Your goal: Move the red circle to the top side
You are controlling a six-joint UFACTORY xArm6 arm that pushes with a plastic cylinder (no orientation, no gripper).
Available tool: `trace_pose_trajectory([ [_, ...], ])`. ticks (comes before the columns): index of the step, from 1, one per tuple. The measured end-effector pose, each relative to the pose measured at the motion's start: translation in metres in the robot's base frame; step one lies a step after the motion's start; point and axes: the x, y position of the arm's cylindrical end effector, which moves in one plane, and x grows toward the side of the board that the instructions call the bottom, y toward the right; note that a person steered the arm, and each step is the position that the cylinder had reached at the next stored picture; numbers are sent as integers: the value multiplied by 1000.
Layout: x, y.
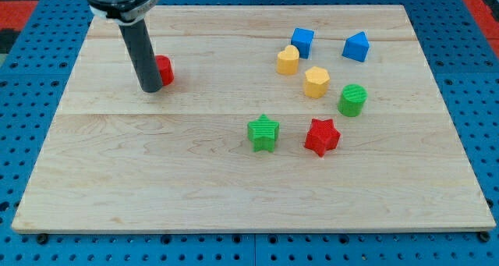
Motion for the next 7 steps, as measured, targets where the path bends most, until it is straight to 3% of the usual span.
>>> trace_pose_trajectory([
  [1, -38, 13],
  [3, -60, 16],
  [4, -58, 49],
  [5, -17, 79],
  [7, 9, 180],
])
